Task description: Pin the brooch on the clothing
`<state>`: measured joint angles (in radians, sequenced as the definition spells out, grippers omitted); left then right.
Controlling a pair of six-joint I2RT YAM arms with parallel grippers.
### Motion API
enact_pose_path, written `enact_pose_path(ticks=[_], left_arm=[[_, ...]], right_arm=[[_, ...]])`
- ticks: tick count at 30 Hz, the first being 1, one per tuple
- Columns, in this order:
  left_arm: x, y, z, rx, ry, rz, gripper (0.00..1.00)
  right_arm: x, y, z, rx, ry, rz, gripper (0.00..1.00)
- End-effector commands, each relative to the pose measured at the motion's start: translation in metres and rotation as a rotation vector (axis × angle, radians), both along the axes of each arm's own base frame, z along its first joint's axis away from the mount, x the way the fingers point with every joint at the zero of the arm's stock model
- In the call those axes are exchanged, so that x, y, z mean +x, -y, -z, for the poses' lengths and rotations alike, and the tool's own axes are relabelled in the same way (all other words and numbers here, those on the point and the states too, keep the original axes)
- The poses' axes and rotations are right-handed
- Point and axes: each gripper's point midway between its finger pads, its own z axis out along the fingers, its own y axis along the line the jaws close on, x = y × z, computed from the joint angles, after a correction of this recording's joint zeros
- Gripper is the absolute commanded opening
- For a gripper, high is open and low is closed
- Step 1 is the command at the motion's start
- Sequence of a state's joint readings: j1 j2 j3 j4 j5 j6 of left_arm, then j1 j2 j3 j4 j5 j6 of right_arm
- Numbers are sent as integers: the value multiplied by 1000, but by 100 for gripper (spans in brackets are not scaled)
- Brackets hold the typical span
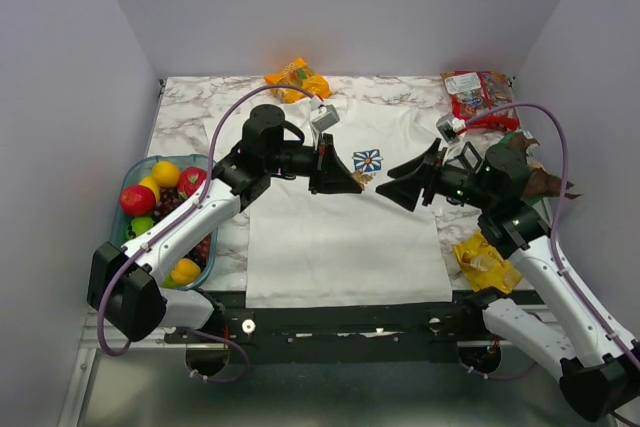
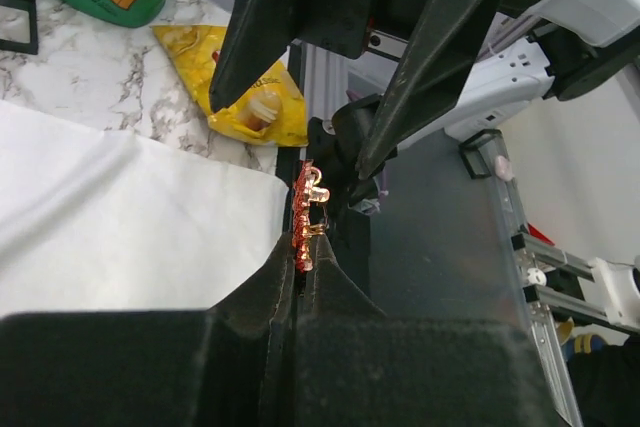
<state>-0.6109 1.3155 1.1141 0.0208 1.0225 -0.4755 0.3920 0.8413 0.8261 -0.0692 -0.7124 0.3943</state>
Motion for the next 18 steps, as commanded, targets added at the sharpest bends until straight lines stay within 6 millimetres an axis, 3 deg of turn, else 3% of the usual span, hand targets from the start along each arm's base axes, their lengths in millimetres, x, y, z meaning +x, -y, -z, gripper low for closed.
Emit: enact_pose_path(ticks=[1,9,18], left_arm=[[-10,1,-1,-28,-34,66,0],[-9,2,2,-23,-44,69,0],[-9,2,2,-23,-45,74,0]], right_arm=[[-8,-10,-8,19,72,-94,75],[-15,-30,-9,32,71,-178,70],[-12,-37,-4,37,60,-193,57]])
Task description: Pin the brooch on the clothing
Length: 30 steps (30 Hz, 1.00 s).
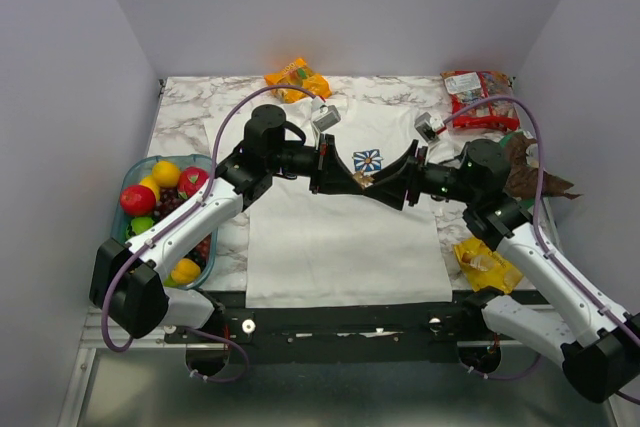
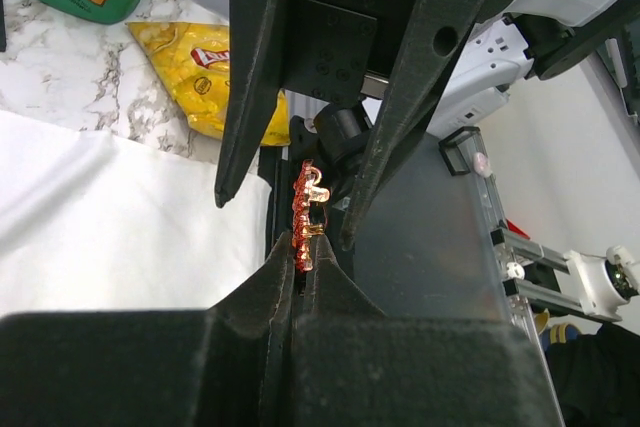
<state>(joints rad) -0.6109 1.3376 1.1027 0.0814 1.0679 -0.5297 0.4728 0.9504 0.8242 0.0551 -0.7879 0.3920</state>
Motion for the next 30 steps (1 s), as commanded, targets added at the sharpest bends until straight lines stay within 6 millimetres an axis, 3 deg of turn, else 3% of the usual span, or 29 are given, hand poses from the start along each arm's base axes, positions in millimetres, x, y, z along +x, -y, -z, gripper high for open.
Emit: enact_pose_path(ticks=[1,12,30], left_arm=[[-6,-1,2,-6,-11,35,0],[-9,0,2,-7,-10,46,0],[-15,4,5,1,-2,70,0]], right_arm=[[-4,-5,-11,39,47,-38,56],[0,-9,-14,63,48,-44,48],[18,-13,1,30,-22,6,18]])
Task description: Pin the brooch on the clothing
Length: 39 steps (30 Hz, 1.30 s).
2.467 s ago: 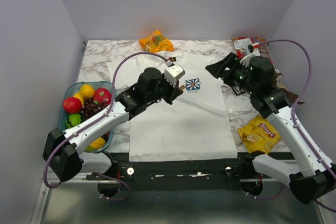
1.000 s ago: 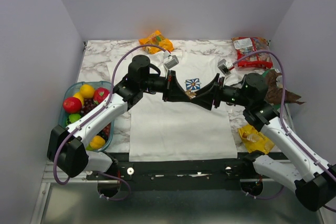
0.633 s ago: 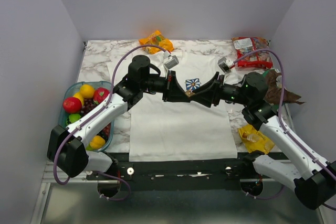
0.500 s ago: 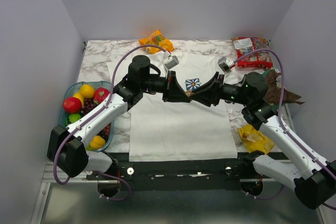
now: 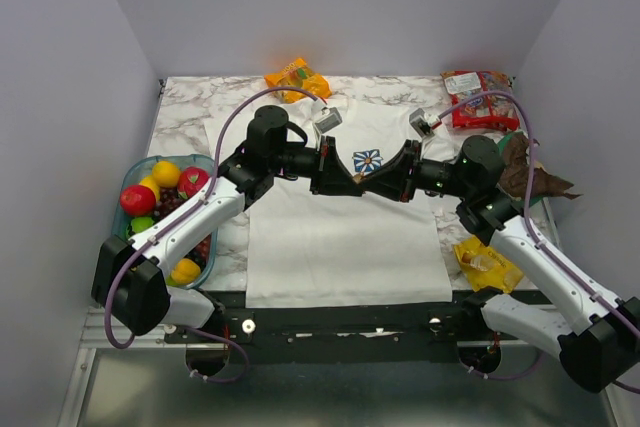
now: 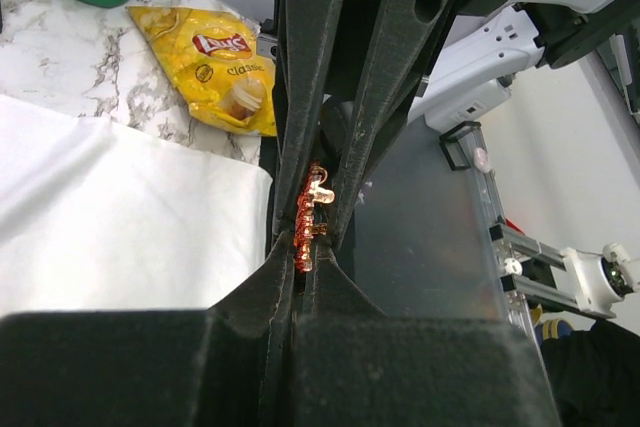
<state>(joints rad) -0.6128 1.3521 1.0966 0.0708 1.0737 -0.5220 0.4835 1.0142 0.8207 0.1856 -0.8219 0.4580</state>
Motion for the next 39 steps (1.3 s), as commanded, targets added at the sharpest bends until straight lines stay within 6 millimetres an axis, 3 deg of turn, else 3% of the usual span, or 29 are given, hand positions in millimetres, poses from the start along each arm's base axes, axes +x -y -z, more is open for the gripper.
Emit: enact_pose_path(ticks=[1,8,14,25,29,35,39], left_arm=[[-16,3,-4,-15,16,65,0],[-21,5,-3,-11,19,83,0],[-26,10,4,5,-2,113,0],[-56,19,14,42,5,229,0],[-48,22,21,74,10,174,0],[-25,24,30,115,-17,68,0],[-26,22,25,99,-3,65,0]], right_arm=[[14,-1,8,-24,-22,53,16],[20,-3,18,-40,-71,58,7],[21,-8,26,-66,-120,28,10],[16,-12,39,-118,-179,-48,12],[8,-11,29,-109,-137,-76,31],[-12,3,-1,-72,-46,-48,60],[-18,13,-9,-55,-9,13,66]])
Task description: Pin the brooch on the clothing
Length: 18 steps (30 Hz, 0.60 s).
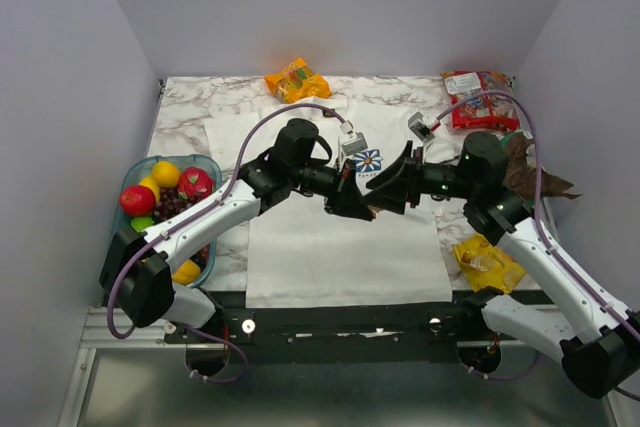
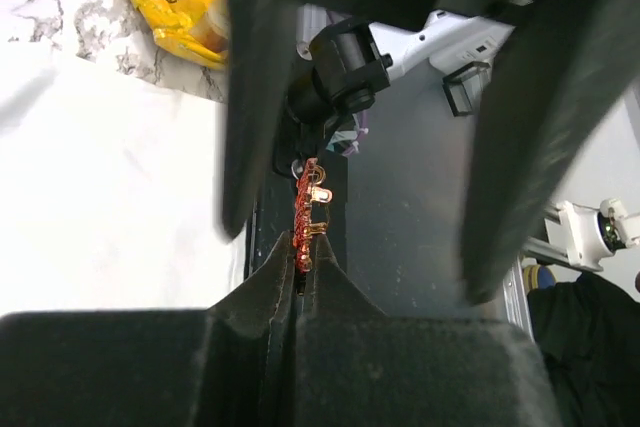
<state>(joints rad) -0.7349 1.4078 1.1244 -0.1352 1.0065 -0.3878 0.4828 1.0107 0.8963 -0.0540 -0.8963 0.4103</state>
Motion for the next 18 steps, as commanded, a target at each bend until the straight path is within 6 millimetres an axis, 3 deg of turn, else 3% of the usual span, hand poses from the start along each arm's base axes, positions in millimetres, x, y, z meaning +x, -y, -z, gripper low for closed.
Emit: enact_pose_path(ticks=[1,13,18], left_arm=[[5,0,-18,-43,38,-16,0],[2,-3,-29,-77,66,-19,0],[1,-3,-30,-79,68,-18,0]], right_arm=[[3,13,-20,29,106,122,66],[1,24,10,9,65,201,67],[2,26,15,11,58,221,59]])
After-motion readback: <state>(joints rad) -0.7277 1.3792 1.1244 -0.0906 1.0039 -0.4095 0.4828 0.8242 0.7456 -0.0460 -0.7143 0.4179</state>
